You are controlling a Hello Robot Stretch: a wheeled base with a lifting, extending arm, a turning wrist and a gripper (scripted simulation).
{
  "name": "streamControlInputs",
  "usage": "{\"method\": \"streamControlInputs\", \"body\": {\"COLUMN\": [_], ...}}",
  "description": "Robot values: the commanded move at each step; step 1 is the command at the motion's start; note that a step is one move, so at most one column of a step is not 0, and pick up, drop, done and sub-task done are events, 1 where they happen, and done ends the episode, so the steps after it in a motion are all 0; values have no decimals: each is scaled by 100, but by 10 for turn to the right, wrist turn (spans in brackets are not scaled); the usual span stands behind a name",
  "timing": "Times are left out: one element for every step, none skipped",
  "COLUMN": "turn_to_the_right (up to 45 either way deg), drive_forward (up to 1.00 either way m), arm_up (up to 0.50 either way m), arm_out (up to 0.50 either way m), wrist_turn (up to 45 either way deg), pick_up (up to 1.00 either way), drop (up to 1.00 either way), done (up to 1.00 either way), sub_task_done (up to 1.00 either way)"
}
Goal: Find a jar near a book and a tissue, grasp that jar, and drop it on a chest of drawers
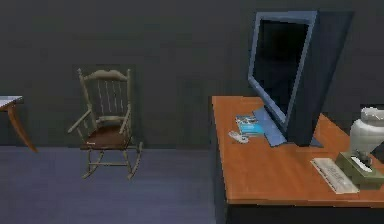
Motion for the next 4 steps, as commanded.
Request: {"method": "streamControlInputs", "body": {"turn_to_the_right": [-420,450,450,180], "drive_forward": [0,0,0,0], "arm_up": [0,0,0,0], "arm_out": [0,0,0,0], "wrist_turn": [0,0,0,0], "pick_up": [0,0,0,0], "drop": [0,0,0,0], "done": [0,0,0,0], "sub_task_done": [0,0,0,0]}}
